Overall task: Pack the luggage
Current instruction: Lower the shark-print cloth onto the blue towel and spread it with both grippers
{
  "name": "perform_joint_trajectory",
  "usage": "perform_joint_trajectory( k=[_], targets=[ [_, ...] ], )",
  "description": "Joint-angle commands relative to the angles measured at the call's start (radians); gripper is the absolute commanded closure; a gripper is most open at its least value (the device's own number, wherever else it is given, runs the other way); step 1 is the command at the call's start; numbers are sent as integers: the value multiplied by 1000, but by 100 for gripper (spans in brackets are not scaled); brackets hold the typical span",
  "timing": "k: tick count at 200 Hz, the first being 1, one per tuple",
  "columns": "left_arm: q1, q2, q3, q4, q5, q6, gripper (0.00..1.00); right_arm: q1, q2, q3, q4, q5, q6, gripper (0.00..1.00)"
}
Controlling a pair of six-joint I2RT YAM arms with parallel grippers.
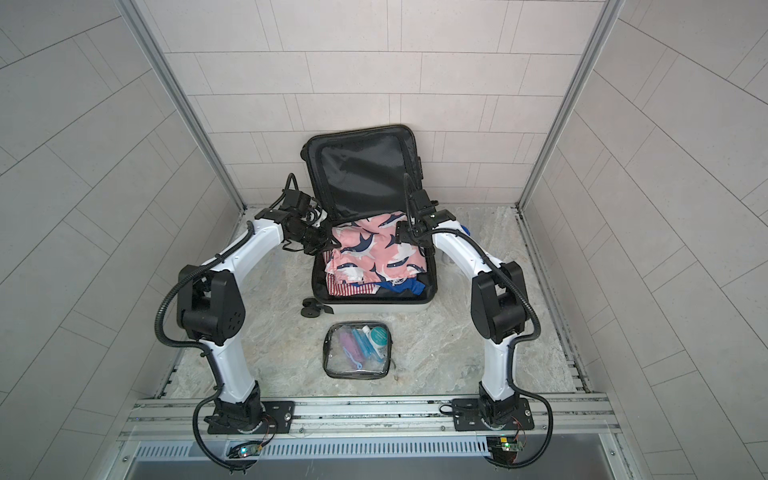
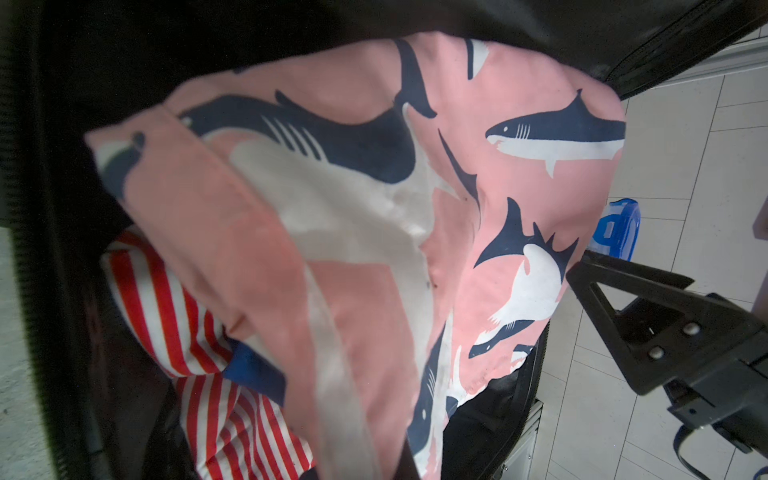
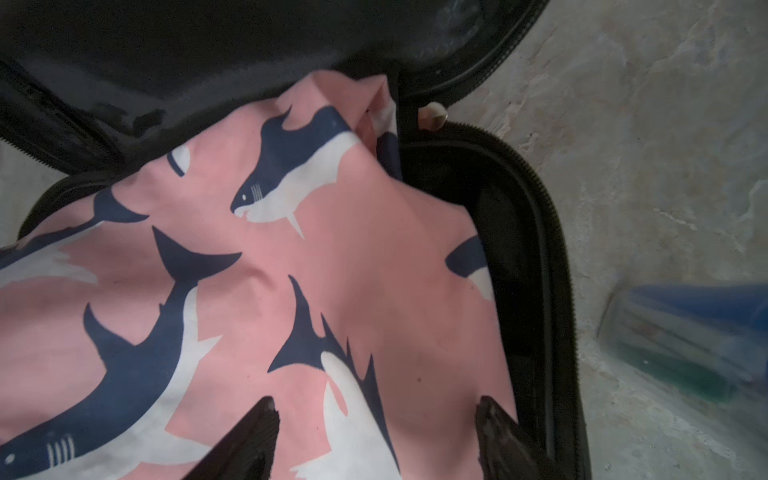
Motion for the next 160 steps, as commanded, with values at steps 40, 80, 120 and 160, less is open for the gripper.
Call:
perform_joint_trajectory(
  k=[40, 80, 120, 160],
  targets=[
    [10, 23, 34, 7, 15, 16, 100, 13, 158, 186, -94, 90, -20, 23],
    [9, 41, 36, 29, 20, -3, 100, 16, 239, 234, -59, 37, 11, 27],
    [10, 63, 57, 30, 21, -14, 100, 20, 273, 269, -11, -13, 62, 56],
    [9, 57, 69, 32, 22, -21, 100, 25, 223, 278, -13, -17, 57, 83]
  ],
)
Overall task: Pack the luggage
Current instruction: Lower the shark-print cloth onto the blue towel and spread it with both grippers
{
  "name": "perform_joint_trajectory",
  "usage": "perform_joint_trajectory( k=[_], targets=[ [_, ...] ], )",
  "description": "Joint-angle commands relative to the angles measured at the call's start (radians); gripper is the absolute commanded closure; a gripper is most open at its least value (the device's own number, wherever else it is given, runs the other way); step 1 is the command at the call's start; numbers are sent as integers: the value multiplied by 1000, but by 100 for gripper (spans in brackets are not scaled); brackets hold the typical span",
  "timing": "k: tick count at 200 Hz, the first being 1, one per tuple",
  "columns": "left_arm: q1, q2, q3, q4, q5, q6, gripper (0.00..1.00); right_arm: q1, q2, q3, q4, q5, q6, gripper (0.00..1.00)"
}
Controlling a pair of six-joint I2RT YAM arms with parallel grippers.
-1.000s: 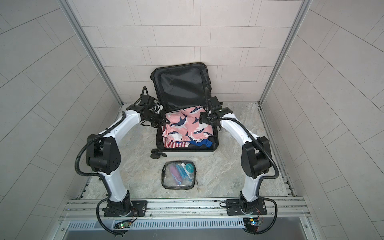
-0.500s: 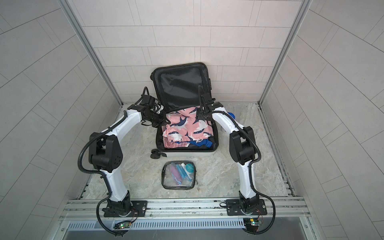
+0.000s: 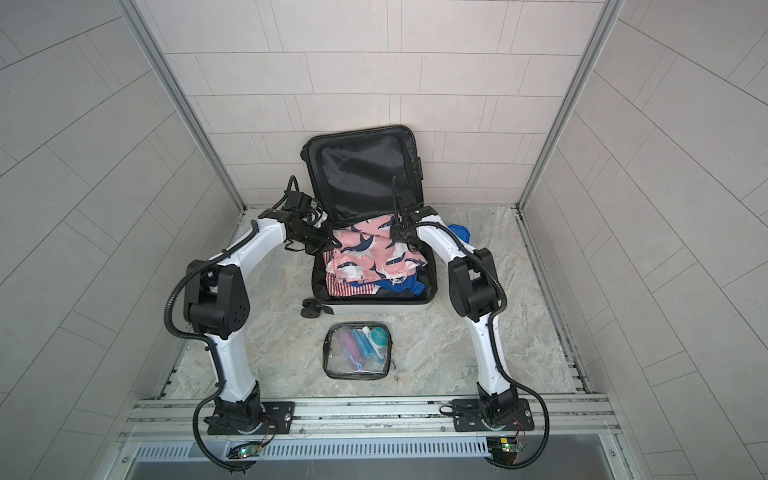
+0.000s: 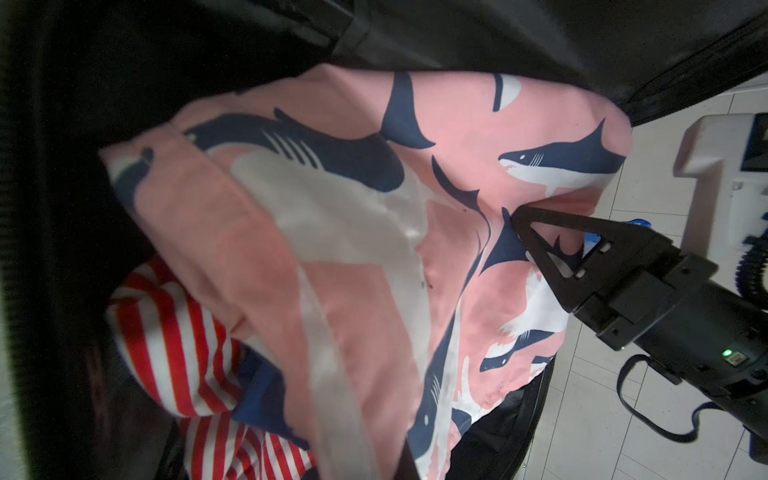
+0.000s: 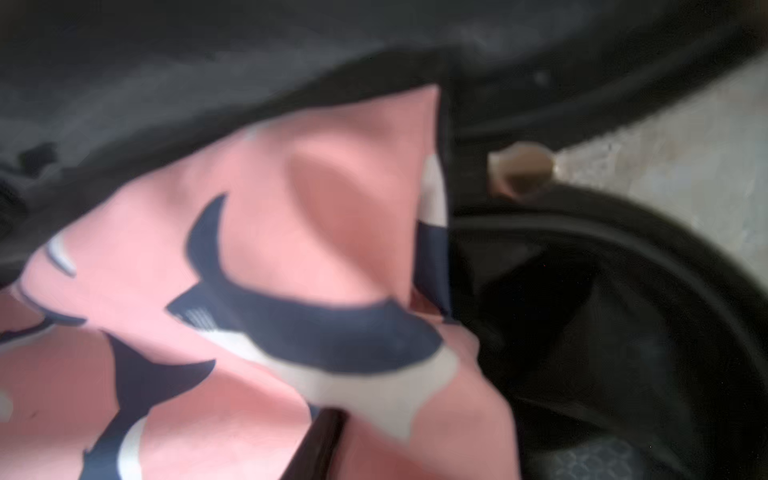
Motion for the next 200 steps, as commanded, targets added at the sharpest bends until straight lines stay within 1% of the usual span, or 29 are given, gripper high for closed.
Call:
perform_joint_trajectory(
  k=[1, 20, 47, 98, 132, 164, 183, 200],
  targets=[
    [3, -7, 38, 10, 11, -5, 100, 10, -52, 21, 12, -10, 2, 83],
    [1, -25, 44, 10, 16, -7, 100, 11, -99, 9, 13, -22, -7, 93],
    [1, -59, 53, 10, 23, -13, 100, 16, -172, 0, -7, -34, -22, 100],
    [-2, -134, 60, 10, 53, -37, 100, 36, -297, -23, -98, -18, -44, 100],
    [-6, -194, 18, 12, 77, -47, 100, 49, -425, -161, -88, -4, -35, 100],
    [-7, -238, -84, 34, 72, -40, 100, 62, -528, -333, -30, 4, -25, 100],
    [-5, -248, -160, 64, 69, -38, 100, 65, -554, -426, 9, 18, -26, 100],
    [-6, -251, -220, 90, 49, -36, 100, 65, -544, -475, 37, 28, -32, 100]
  ],
)
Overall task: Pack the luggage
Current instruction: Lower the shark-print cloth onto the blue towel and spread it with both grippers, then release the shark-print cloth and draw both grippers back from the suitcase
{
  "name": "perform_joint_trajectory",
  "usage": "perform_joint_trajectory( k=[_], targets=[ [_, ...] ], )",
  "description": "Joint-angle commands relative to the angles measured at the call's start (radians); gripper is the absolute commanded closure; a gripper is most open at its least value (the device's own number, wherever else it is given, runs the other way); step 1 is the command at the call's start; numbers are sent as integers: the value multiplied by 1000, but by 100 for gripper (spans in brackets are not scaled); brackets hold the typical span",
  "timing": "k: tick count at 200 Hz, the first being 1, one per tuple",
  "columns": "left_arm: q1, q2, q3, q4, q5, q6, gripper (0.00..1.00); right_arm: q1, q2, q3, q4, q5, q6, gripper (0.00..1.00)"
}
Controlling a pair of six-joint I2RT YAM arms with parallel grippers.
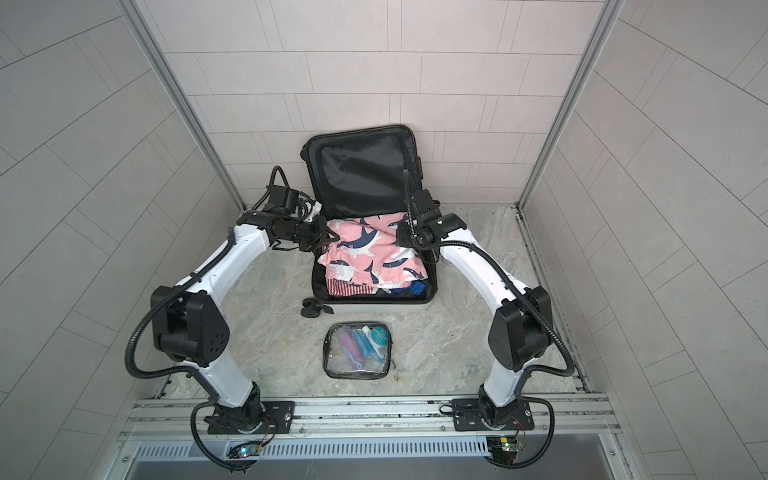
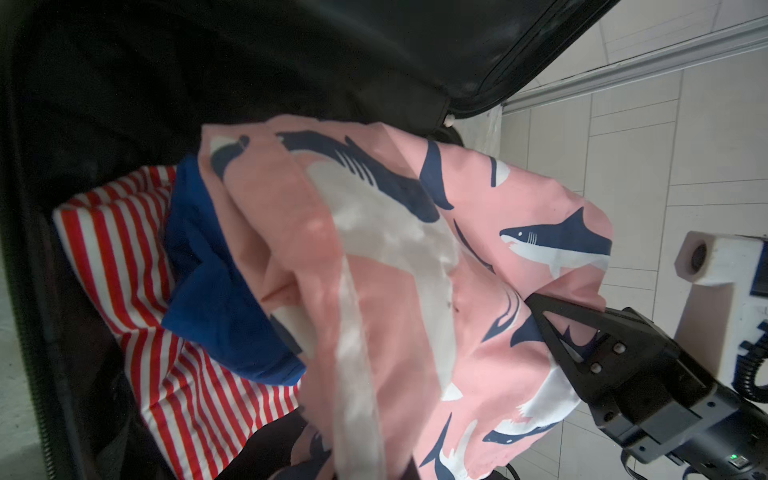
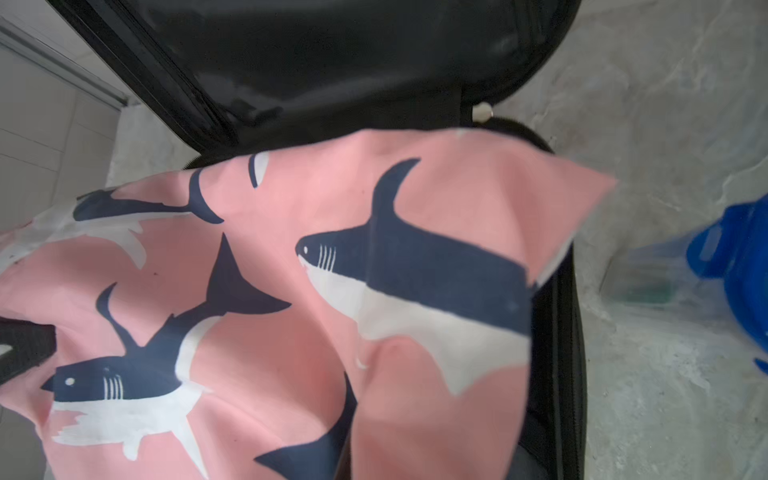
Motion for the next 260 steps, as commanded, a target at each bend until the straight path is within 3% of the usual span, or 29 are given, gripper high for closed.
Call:
perform_joint_trajectory(
  k=[1, 66, 125, 139, 169, 182, 205, 260],
  targets=[
    [-1, -13, -81, 48, -23, 6, 100, 4, -10, -65, 47, 35, -5, 100],
    [-2, 55, -170, 145, -93, 1, 100, -4, 128, -111, 131, 53, -23, 100],
    [8, 94, -188, 128, -201, 27, 100, -18, 214, -124, 176, 80, -15, 100],
    [11, 89, -202, 118, -223, 31, 96, -22, 211, -141, 189, 77, -12, 85],
    [10, 29, -211, 84, -257, 41, 55, -22, 163, -155, 184, 64, -21, 47],
    [11, -12, -209, 74, -263, 41, 46, -22, 123, -154, 166, 67, -26, 38],
    [10, -88, -192, 56, -248, 34, 39, -22, 50, -153, 126, 82, -32, 31],
    [-26, -184, -144, 13, -241, 32, 42, 14, -85, -190, 68, 96, -32, 29]
  ],
)
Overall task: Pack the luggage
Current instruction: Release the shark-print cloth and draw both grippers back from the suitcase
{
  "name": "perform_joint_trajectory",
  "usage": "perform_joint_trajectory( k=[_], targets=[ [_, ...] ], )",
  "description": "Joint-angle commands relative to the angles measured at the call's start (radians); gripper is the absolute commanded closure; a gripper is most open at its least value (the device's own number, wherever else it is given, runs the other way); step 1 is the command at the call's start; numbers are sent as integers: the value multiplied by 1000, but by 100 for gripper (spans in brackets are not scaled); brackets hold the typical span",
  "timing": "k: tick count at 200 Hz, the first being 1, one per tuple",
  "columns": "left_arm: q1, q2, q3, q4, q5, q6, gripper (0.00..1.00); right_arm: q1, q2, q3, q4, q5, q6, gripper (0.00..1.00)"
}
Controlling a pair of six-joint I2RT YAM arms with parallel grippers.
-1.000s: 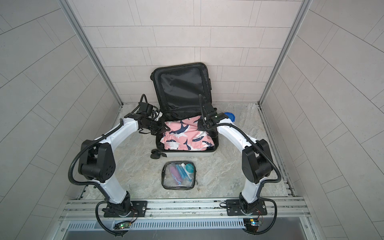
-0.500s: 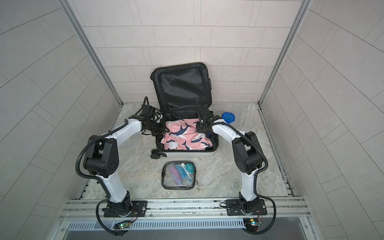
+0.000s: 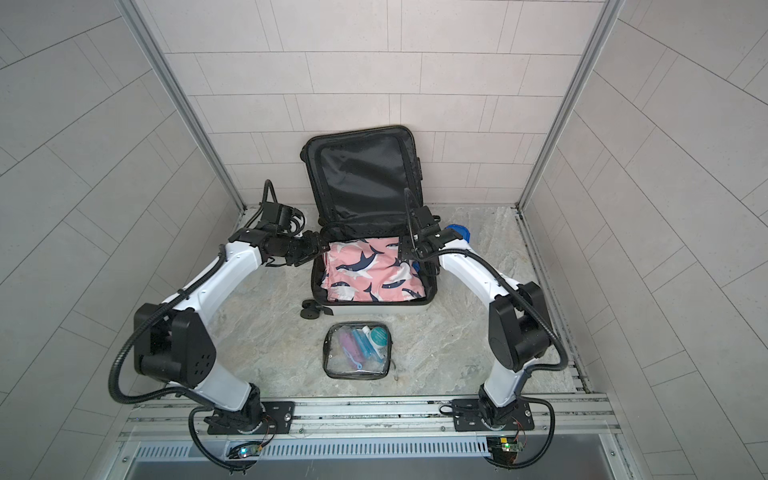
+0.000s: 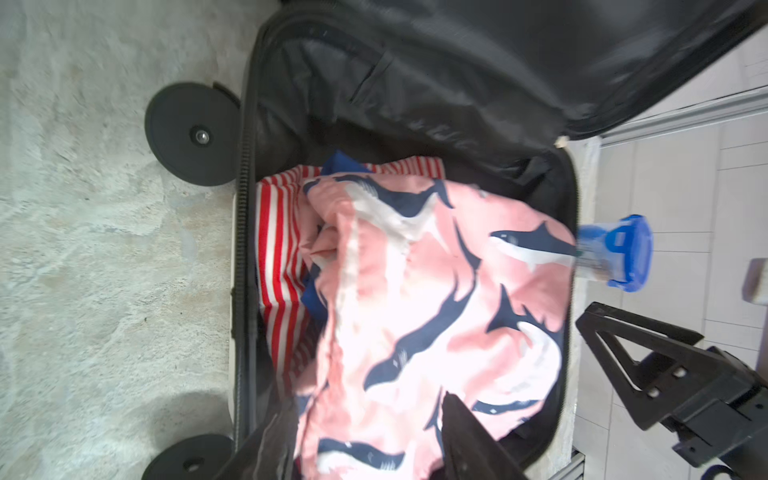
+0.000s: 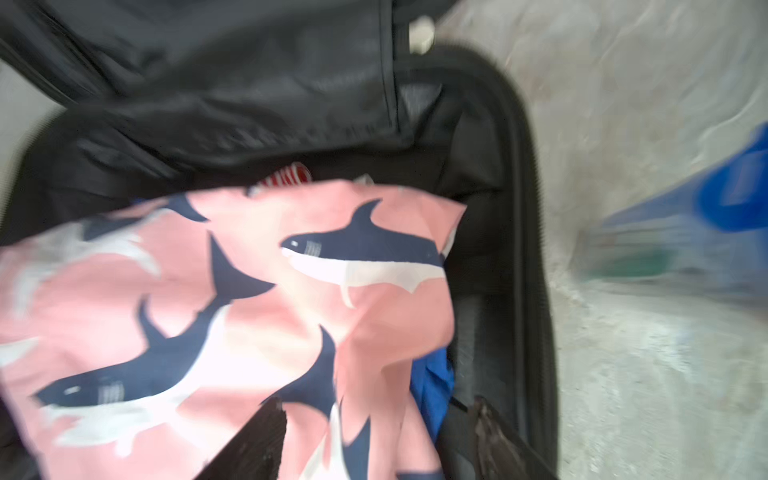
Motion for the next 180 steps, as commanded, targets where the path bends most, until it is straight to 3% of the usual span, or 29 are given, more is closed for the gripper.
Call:
perform_joint_trajectory(
  k=[1, 17, 64, 98, 144, 180],
  targets=[
    [-30, -18, 40, -28, 5, 5, 42, 29, -52, -28, -49, 24, -5, 30],
    [-62, 7, 54, -8, 15, 0, 50, 58, -61, -53, -40, 25, 4, 37],
    [-91, 145, 63, 111, -12, -42, 70, 92, 4, -136, 56, 29, 55, 71],
    [-87, 262, 93, 104, -91, -22, 77, 87, 106, -134, 92, 48, 60, 81],
    [-81, 355, 102, 117, -102, -35, 74, 72, 158, -141, 108, 64, 73, 82],
    [-83, 305, 112, 97, -104, -20, 66, 73, 99, -135, 87, 43, 54, 58]
  ],
)
